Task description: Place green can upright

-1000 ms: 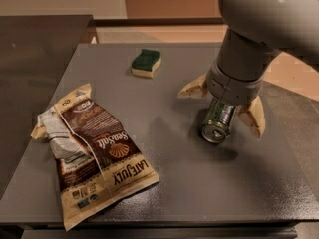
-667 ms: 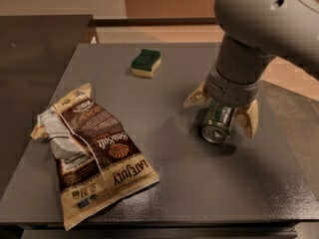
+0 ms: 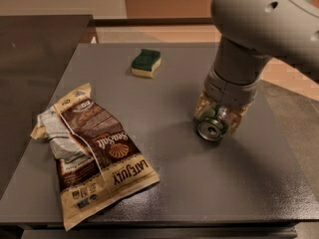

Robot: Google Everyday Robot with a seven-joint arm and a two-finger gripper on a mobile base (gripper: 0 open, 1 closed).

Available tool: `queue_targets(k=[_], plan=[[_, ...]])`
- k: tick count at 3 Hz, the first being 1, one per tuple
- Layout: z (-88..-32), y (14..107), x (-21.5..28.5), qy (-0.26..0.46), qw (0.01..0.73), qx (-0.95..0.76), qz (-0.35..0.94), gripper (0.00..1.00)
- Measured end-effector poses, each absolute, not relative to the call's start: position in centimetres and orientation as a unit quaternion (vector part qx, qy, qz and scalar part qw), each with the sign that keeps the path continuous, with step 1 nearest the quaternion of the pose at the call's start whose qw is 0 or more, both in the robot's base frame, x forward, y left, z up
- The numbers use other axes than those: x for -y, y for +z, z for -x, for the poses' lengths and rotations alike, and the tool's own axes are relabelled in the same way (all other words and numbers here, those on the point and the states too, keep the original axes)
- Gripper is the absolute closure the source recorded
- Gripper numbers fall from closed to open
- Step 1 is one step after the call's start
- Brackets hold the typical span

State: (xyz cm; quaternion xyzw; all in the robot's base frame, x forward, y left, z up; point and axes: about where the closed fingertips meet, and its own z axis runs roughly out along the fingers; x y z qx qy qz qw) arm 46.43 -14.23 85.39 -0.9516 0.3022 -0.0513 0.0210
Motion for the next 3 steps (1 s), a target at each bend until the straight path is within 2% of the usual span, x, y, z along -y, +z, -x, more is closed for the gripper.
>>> queue_targets(k=[1, 2, 3], plan=[[-46.3, 86.7, 13.4, -0.049, 0.034, -0.316, 0.947, 0.88], [-46.5, 88.9, 11.9, -0.019, 0.064, -0.361, 0.930, 1.00], [-46.8, 91.5, 10.3, 0.030, 0.106, -0.428, 0.897, 1.00]])
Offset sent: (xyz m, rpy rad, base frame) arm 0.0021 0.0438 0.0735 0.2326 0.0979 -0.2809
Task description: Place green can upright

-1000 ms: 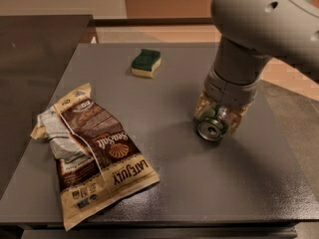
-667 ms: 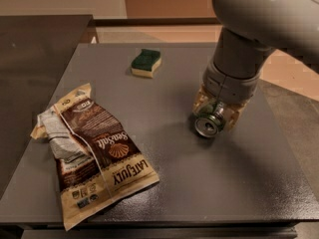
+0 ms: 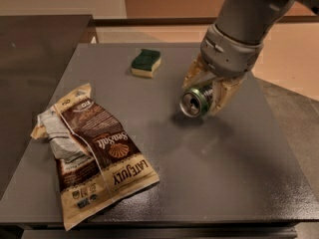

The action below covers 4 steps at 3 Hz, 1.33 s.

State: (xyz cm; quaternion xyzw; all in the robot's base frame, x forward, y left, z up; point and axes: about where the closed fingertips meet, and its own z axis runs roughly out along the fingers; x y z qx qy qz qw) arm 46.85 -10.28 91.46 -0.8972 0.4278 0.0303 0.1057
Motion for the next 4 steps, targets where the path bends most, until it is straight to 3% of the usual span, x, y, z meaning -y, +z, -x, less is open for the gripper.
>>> queue_targets(k=[4], plan=[[-47.0, 95.4, 6.2, 0.298, 0.308, -0.613, 0.663, 1.00]])
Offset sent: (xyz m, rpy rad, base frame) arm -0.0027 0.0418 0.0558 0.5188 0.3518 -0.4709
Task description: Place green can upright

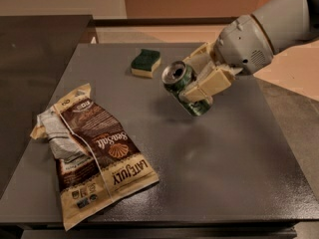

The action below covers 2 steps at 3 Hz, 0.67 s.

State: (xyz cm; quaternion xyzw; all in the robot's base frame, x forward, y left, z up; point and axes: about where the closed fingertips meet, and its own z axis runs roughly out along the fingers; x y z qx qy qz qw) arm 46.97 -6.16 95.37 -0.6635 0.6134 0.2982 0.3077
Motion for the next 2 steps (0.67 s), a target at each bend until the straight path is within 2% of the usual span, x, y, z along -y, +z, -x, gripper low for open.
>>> queue_targets(k=[2], plan=[[-47.4, 93.4, 7.0, 0.377, 0.364, -0.614, 0.589, 1.00]])
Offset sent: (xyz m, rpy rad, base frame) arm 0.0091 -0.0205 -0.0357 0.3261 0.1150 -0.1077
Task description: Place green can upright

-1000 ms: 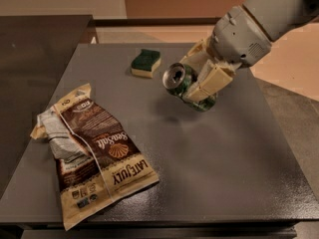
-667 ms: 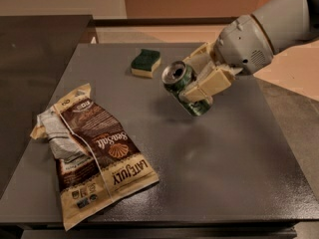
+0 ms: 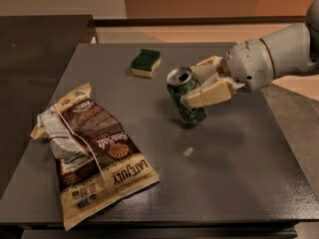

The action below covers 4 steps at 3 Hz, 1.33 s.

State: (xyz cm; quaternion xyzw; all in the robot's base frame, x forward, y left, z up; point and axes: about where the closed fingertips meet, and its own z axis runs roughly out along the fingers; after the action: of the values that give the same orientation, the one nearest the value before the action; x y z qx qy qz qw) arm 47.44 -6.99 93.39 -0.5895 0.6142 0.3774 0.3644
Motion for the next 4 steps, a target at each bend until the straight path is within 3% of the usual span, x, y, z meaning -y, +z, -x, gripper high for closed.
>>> queue_targets(k=[2, 4], plan=[[-47.8, 92.0, 7.4, 0.436, 0.403, -0.582, 0.556, 1.00], [-48.1, 91.3, 7.3, 0.481, 0.420, -0.562, 0.525, 0.60]])
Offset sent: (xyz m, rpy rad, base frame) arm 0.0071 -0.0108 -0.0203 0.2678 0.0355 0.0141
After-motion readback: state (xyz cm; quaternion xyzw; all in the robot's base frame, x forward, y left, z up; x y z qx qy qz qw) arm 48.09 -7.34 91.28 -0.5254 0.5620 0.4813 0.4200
